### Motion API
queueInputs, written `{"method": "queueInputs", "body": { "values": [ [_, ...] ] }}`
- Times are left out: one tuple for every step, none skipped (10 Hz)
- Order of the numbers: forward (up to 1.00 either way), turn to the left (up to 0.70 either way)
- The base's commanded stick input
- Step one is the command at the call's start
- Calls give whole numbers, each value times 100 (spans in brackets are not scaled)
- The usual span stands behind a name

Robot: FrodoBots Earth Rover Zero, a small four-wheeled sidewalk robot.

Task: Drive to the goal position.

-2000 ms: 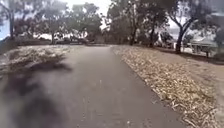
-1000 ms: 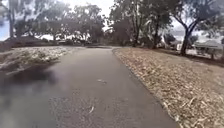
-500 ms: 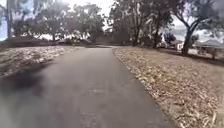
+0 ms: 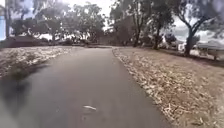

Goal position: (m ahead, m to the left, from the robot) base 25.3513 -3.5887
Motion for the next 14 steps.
{"method": "queueInputs", "body": {
  "values": [
    [70,0],
    [70,0],
    [70,0],
    [70,0],
    [70,0],
    [70,0],
    [70,0],
    [70,0],
    [70,0],
    [70,0],
    [70,0],
    [70,0],
    [70,0],
    [70,0]
  ]
}}
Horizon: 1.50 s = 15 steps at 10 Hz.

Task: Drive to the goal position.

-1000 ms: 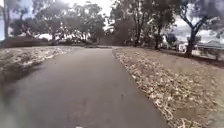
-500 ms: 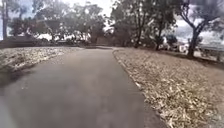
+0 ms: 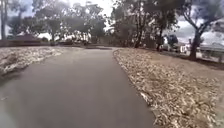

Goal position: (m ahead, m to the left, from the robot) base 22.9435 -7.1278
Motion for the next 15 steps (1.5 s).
{"method": "queueInputs", "body": {
  "values": [
    [70,0],
    [70,0],
    [70,0],
    [70,0],
    [70,1],
    [70,10],
    [70,20],
    [70,29],
    [70,32],
    [70,25],
    [70,17],
    [70,9],
    [70,0],
    [70,0],
    [70,0]
  ]
}}
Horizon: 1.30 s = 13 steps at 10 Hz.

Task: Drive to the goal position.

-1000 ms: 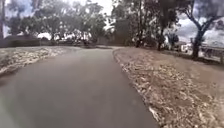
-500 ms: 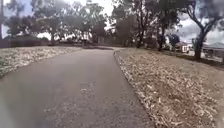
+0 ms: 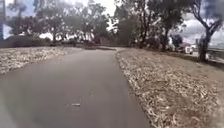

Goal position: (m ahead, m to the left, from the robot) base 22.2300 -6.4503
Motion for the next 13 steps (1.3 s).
{"method": "queueInputs", "body": {
  "values": [
    [70,0],
    [70,0],
    [70,0],
    [70,0],
    [70,0],
    [70,0],
    [70,0],
    [70,0],
    [70,27],
    [70,19],
    [70,11],
    [70,3],
    [70,0]
  ]
}}
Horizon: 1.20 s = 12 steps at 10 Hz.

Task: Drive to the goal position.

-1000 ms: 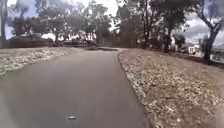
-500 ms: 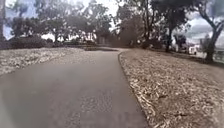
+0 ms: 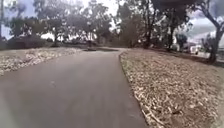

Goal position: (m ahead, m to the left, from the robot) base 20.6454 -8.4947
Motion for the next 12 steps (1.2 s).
{"method": "queueInputs", "body": {
  "values": [
    [70,0],
    [70,0],
    [70,0],
    [70,8],
    [70,17],
    [70,27],
    [70,34],
    [70,25],
    [70,15],
    [70,6],
    [70,0],
    [70,0]
  ]
}}
